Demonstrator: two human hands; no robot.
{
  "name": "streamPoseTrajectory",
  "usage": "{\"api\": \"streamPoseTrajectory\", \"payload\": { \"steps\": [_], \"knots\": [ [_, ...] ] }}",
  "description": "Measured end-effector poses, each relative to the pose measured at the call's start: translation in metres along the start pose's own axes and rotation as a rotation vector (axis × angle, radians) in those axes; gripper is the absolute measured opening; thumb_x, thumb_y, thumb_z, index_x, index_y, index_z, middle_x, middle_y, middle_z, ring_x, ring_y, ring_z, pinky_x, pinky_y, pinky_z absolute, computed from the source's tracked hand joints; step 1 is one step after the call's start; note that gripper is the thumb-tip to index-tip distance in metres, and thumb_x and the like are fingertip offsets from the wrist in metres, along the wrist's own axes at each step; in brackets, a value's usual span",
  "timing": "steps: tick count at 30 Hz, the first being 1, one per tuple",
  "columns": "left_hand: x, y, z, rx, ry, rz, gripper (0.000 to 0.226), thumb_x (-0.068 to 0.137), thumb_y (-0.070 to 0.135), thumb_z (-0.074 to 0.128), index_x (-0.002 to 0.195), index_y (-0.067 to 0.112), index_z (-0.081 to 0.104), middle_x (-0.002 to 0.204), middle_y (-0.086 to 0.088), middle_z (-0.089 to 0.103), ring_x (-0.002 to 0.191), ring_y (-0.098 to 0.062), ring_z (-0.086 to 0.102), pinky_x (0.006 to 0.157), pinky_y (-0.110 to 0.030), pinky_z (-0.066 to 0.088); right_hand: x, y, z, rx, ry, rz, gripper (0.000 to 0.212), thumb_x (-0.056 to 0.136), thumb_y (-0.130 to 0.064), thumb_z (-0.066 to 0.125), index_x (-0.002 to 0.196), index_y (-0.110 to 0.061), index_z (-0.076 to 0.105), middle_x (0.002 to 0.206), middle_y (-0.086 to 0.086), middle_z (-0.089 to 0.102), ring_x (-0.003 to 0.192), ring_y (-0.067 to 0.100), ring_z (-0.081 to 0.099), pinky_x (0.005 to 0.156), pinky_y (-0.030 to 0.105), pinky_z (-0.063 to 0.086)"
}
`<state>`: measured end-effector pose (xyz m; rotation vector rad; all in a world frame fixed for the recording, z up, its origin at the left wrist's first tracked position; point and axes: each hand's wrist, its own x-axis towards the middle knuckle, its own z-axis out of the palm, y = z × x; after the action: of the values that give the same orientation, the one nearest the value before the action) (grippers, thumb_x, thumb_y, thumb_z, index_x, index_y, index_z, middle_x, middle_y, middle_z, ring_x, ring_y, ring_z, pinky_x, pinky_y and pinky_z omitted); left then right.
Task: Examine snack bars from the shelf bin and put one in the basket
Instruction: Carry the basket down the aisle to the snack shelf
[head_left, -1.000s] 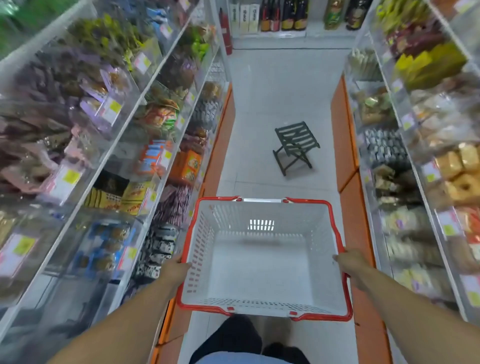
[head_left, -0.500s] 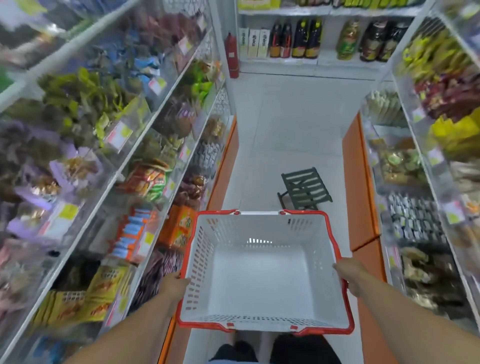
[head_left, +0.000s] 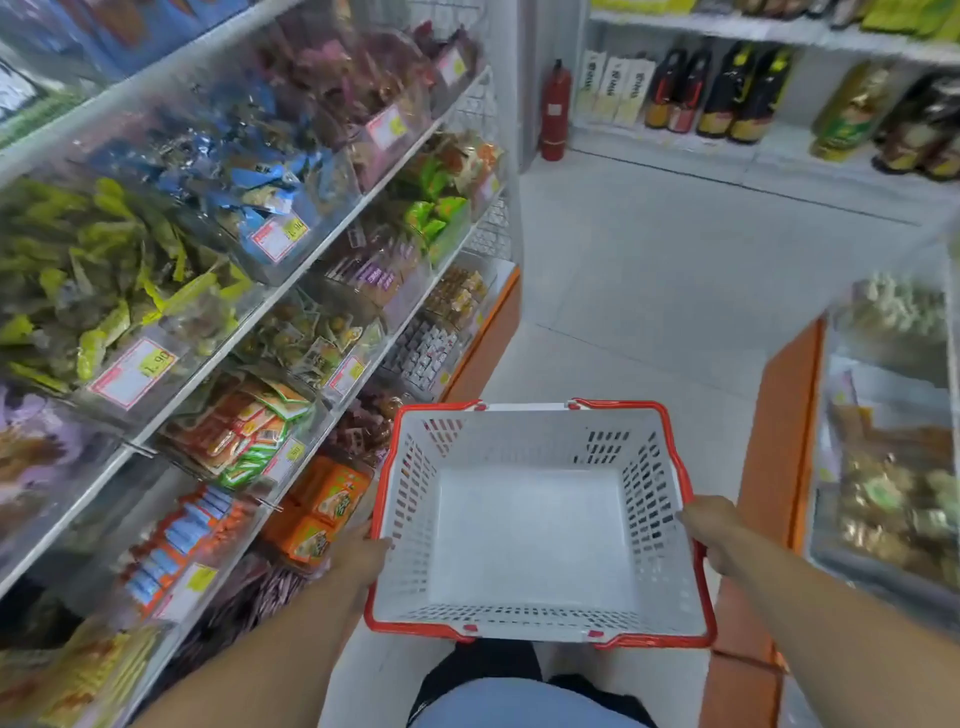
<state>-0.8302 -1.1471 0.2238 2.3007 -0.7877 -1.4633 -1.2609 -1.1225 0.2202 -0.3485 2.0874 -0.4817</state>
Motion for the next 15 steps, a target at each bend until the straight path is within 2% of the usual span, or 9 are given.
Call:
{"api": "streamPoseTrajectory", "payload": {
  "steps": [2, 3, 5, 7, 11, 13, 15],
  "knots": [
    [0.004, 0.016, 0.015, -0.093, 0.009, -0.027, 0.046, 0.094, -0.004, 0.061, 0.138, 0.011, 0.059, 0.113, -0.019, 0.071, 0.086, -0.033, 0.071, 0.071, -0.039, 0.062, 0.024, -0.037, -0.01, -0.055, -0.014, -0.035, 0.024, 0.095, 0.005, 0.046, 0.111, 0.011, 0.063, 0.108, 0.03, 0.067, 0.096, 0.042, 0.066, 0.077, 0.043, 0.052],
    [0.007, 0.024, 0.023, -0.158, -0.01, -0.042, 0.048, 0.095, -0.005, 0.06, 0.138, 0.019, 0.06, 0.112, -0.018, 0.071, 0.088, -0.033, 0.072, 0.072, -0.041, 0.063, 0.036, -0.055, -0.012, -0.077, -0.023, -0.049, 0.023, 0.095, 0.004, 0.045, 0.109, 0.01, 0.063, 0.105, 0.029, 0.067, 0.093, 0.041, 0.066, 0.074, 0.042, 0.051],
    [0.017, 0.036, 0.036, -0.245, -0.05, -0.085, 0.054, 0.097, -0.007, 0.055, 0.137, 0.029, 0.057, 0.12, -0.019, 0.069, 0.105, -0.042, 0.068, 0.09, -0.058, 0.057, 0.06, -0.09, -0.011, -0.136, -0.047, -0.074, 0.018, 0.094, 0.005, 0.047, 0.101, 0.006, 0.063, 0.098, 0.026, 0.066, 0.085, 0.037, 0.064, 0.071, 0.042, 0.05],
    [0.035, 0.044, 0.048, -0.279, -0.043, -0.122, 0.047, 0.098, -0.008, 0.053, 0.137, 0.017, 0.058, 0.127, -0.022, 0.066, 0.111, -0.044, 0.065, 0.095, -0.063, 0.052, 0.083, -0.124, -0.007, -0.181, -0.056, -0.097, 0.015, 0.093, 0.005, 0.05, 0.091, 0.003, 0.064, 0.093, 0.025, 0.066, 0.082, 0.036, 0.063, 0.069, 0.041, 0.049],
    [0.066, 0.059, 0.066, -0.338, -0.057, -0.157, 0.037, 0.1, -0.003, 0.053, 0.136, 0.004, 0.057, 0.127, -0.024, 0.065, 0.11, -0.043, 0.065, 0.096, -0.057, 0.053, 0.117, -0.187, 0.006, -0.296, -0.064, -0.11, 0.023, 0.093, 0.009, 0.051, 0.073, 0.0, 0.058, 0.076, 0.018, 0.06, 0.066, 0.031, 0.056, 0.059, 0.035, 0.042],
    [0.073, 0.065, 0.073, -0.369, -0.017, -0.177, 0.037, 0.099, -0.004, 0.054, 0.135, 0.004, 0.057, 0.125, -0.024, 0.066, 0.107, -0.042, 0.066, 0.094, -0.054, 0.055, 0.127, -0.22, 0.012, -0.351, -0.079, -0.136, 0.023, 0.096, 0.007, 0.051, 0.075, 0.0, 0.057, 0.079, 0.015, 0.057, 0.068, 0.029, 0.054, 0.061, 0.036, 0.042],
    [0.075, 0.071, 0.076, -0.401, 0.039, -0.215, 0.034, 0.097, -0.003, 0.057, 0.131, 0.003, 0.061, 0.118, -0.023, 0.069, 0.098, -0.041, 0.069, 0.09, -0.052, 0.057, 0.136, -0.253, 0.021, -0.435, -0.112, -0.177, 0.012, 0.098, 0.003, 0.053, 0.088, -0.003, 0.056, 0.091, 0.015, 0.057, 0.08, 0.029, 0.054, 0.072, 0.039, 0.048]
  ]
}}
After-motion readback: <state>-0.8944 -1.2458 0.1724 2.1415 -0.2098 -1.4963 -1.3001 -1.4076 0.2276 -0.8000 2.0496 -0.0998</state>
